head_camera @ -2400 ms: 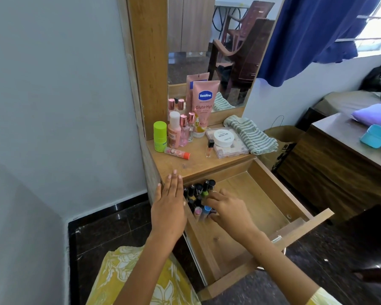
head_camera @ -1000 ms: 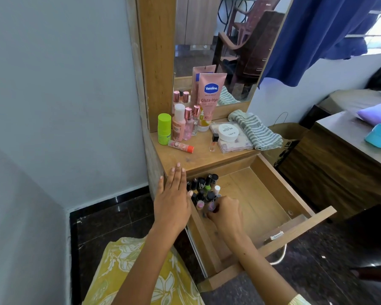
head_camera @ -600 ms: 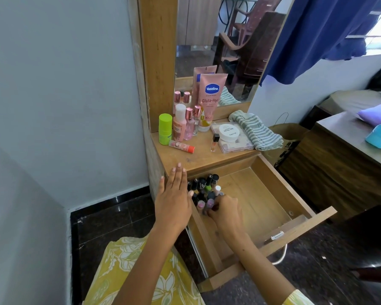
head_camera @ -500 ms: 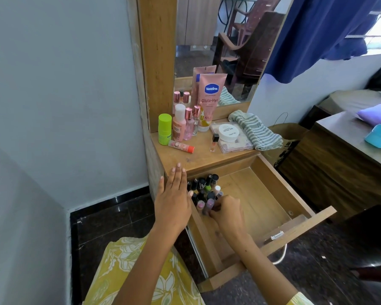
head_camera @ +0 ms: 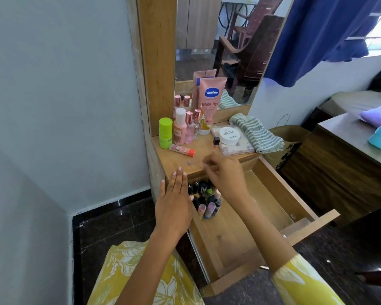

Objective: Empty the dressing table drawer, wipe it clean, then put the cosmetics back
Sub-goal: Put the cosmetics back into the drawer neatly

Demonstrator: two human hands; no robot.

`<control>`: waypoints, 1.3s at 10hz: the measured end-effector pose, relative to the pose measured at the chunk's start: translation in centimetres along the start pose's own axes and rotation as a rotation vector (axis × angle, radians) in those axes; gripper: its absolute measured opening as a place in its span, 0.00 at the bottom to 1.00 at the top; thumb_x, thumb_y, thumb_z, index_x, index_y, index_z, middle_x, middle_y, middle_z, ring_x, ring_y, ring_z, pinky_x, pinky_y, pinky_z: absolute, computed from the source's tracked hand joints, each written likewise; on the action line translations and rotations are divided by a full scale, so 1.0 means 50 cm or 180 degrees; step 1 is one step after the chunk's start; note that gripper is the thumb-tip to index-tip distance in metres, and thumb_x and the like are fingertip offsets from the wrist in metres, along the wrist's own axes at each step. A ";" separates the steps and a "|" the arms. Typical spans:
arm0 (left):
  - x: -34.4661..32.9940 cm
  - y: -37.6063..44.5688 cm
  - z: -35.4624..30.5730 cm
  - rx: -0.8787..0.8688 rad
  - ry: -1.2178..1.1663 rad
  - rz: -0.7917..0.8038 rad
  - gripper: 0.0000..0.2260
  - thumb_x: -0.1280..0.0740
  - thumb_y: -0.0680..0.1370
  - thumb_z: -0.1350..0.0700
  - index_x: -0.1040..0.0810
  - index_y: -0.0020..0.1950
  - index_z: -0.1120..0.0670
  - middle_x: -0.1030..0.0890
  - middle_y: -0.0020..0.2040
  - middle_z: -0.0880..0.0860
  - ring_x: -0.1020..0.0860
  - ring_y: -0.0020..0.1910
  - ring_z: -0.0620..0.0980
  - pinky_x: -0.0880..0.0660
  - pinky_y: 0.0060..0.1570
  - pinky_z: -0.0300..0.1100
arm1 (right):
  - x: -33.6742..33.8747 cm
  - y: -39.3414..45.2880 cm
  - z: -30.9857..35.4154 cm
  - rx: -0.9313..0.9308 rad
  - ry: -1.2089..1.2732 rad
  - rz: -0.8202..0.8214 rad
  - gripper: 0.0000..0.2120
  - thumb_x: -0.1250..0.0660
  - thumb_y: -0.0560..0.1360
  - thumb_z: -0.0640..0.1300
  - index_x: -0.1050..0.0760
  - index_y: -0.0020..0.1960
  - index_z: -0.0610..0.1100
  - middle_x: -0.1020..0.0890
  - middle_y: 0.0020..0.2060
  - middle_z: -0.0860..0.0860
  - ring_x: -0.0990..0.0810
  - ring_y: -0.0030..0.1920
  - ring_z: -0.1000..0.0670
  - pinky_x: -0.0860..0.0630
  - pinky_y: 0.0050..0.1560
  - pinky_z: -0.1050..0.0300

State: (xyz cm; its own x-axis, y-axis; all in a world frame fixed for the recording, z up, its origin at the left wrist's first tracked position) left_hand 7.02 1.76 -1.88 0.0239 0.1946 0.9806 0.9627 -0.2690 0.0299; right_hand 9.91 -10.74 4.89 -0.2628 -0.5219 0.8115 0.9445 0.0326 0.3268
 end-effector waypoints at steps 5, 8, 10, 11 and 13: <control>-0.002 0.000 0.002 -0.0053 -0.0041 -0.0094 0.27 0.53 0.83 0.51 0.63 0.76 0.56 0.65 0.76 0.53 0.63 0.75 0.49 0.65 0.71 0.47 | -0.002 -0.008 -0.068 -0.0542 -0.0551 0.0303 0.17 0.33 0.74 0.42 0.28 0.62 0.51 0.16 0.49 0.55 0.19 0.49 0.50 0.21 0.46 0.52; -0.003 0.001 0.003 -0.0036 -0.0091 -0.0092 0.26 0.54 0.83 0.50 0.65 0.76 0.55 0.66 0.76 0.52 0.65 0.74 0.48 0.66 0.70 0.46 | -0.041 -0.130 -0.223 -0.1462 0.0232 0.0762 0.11 0.25 0.68 0.39 0.24 0.46 0.48 0.18 0.42 0.56 0.18 0.43 0.57 0.21 0.42 0.61; -0.003 0.001 0.002 -0.0041 -0.0074 -0.0092 0.26 0.54 0.83 0.50 0.64 0.76 0.55 0.66 0.76 0.52 0.65 0.74 0.48 0.66 0.70 0.47 | -0.102 -0.132 -0.239 -0.1428 -0.0031 0.1202 0.15 0.22 0.62 0.40 0.28 0.36 0.52 0.18 0.38 0.54 0.20 0.42 0.53 0.22 0.41 0.57; -0.004 0.001 0.002 -0.0047 -0.0093 -0.0106 0.26 0.54 0.83 0.50 0.64 0.76 0.55 0.66 0.76 0.52 0.65 0.74 0.48 0.66 0.70 0.47 | -0.117 -0.124 -0.232 -0.1289 -0.0124 0.1249 0.16 0.23 0.61 0.37 0.29 0.34 0.52 0.18 0.38 0.52 0.20 0.42 0.51 0.24 0.42 0.56; -0.005 -0.001 0.000 -0.0030 -0.0037 -0.0086 0.26 0.55 0.83 0.50 0.65 0.76 0.56 0.67 0.75 0.53 0.65 0.74 0.49 0.66 0.70 0.47 | -0.112 -0.131 -0.245 -0.1358 -0.0210 0.1389 0.12 0.24 0.65 0.33 0.20 0.43 0.46 0.18 0.43 0.50 0.19 0.44 0.52 0.22 0.44 0.59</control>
State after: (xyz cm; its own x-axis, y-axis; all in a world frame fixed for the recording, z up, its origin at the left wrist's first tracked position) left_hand 6.98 1.72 -2.12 0.0012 0.2129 0.9771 0.9604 -0.2724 0.0582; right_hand 7.61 -18.49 -7.72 0.1673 -0.4829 0.8595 0.9597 -0.1199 -0.2541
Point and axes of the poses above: each hand's wrist, its own y-axis towards the middle knuckle, its own x-axis out of the back of the hand, z = x × y, the point moved 8 cm from there along y, towards the middle knuckle
